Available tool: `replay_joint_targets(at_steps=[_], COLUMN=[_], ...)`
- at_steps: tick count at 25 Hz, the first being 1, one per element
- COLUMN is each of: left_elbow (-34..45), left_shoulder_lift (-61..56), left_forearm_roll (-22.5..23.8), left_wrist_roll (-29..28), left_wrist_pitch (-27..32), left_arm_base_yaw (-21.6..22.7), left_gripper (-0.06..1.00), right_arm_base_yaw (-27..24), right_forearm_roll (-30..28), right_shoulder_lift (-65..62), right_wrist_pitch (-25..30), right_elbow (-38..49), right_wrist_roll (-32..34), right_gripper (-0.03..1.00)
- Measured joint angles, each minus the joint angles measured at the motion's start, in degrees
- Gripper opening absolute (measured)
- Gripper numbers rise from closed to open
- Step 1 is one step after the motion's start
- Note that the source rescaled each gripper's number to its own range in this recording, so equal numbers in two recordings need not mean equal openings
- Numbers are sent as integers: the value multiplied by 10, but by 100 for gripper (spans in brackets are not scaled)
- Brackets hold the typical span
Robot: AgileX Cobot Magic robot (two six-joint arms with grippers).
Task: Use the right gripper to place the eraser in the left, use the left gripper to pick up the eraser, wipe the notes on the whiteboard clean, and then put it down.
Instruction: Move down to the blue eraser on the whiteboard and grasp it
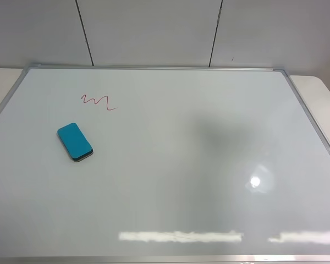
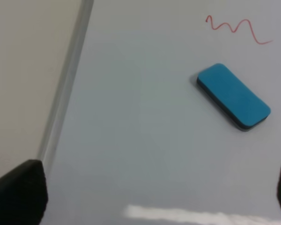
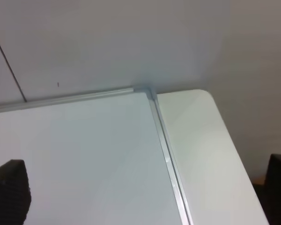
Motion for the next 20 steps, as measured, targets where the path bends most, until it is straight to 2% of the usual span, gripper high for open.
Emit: replay_joint_targets(at_steps=[6,13,20], left_elbow=[0,0,0], left_shoulder_lift=[0,0,0], left_forearm_roll=[0,0,0], left_wrist_roll=[0,0,0], left_wrist_pitch=[0,0,0], left_arm_base_yaw=[0,0,0], left_gripper=[100,100,100], right_arm_base_yaw=[-1,-1,-1], right_forearm_roll=[1,-39,-28], right_shoulder_lift=[-139,-282,-385], right_wrist_pitch=[47,154,225], right_elbow=[40,58,104], right_wrist_roll=[-15,-19,-20], right_gripper=[100,100,100])
